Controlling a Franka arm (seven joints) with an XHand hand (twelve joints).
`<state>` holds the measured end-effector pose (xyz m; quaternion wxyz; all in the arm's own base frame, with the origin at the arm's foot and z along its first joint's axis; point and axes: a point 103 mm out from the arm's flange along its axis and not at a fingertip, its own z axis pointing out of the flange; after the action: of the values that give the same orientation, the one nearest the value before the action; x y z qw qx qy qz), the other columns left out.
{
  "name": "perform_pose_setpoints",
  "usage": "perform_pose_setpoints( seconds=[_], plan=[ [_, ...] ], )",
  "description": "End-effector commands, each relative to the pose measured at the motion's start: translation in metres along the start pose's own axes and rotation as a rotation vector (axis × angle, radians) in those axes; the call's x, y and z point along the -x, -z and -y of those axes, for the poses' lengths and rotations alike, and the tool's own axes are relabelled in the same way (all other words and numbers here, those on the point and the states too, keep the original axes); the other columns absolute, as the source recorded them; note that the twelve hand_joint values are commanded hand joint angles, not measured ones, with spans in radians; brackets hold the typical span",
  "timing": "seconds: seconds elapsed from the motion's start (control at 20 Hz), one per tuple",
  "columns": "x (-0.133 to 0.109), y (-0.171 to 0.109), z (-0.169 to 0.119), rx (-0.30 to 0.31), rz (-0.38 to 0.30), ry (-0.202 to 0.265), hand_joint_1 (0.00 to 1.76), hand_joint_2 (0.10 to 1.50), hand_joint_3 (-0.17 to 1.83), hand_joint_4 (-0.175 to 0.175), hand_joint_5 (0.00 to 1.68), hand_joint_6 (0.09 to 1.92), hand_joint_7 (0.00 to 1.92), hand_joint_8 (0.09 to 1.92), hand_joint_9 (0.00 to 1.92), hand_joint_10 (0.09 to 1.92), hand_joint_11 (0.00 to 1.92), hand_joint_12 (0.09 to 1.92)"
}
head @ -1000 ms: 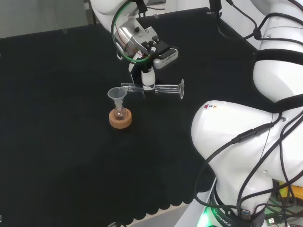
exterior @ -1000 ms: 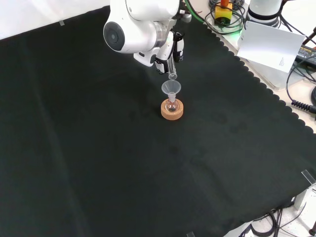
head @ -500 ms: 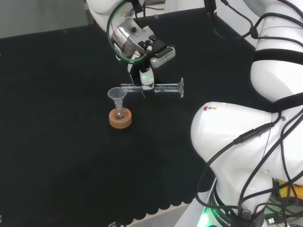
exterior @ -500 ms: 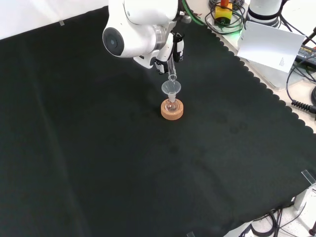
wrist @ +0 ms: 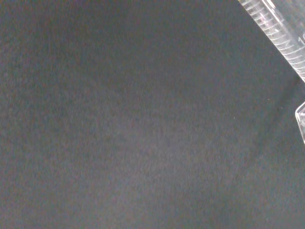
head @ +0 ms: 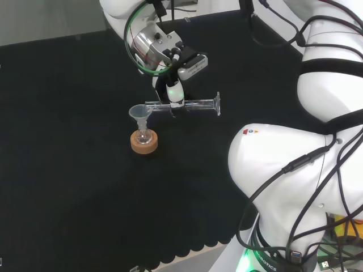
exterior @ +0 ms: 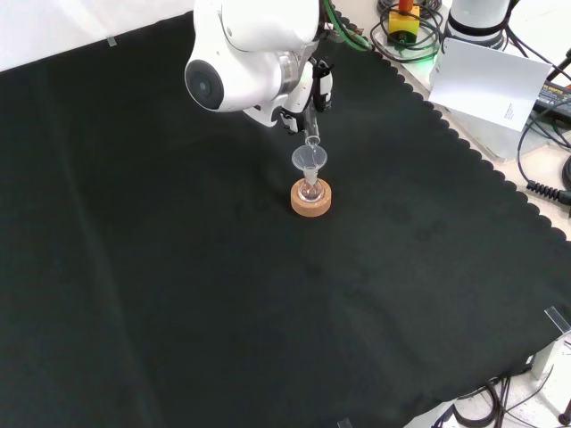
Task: Pour the water from the graduated cylinder into the round-bottom flask.
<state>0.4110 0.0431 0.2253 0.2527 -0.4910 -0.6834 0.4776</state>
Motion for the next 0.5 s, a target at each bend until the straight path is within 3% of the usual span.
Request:
perform_pose_setpoints(
  seconds=[0.05,0.5],
  plan=[
    [-0.0019,0.0009,0.0008,0.001,0.004,-0.006,1.35,1.17,-0.02,-0.123,0.93,0.80,0.90,1.19,1.38,0.22,1.15,0.74],
    [-0.0029,0.0022,0.0022,-0.013,0.010,-0.017,1.35,1.17,-0.02,-0.124,0.92,0.80,0.90,1.19,1.38,0.21,1.15,0.74]
  ],
)
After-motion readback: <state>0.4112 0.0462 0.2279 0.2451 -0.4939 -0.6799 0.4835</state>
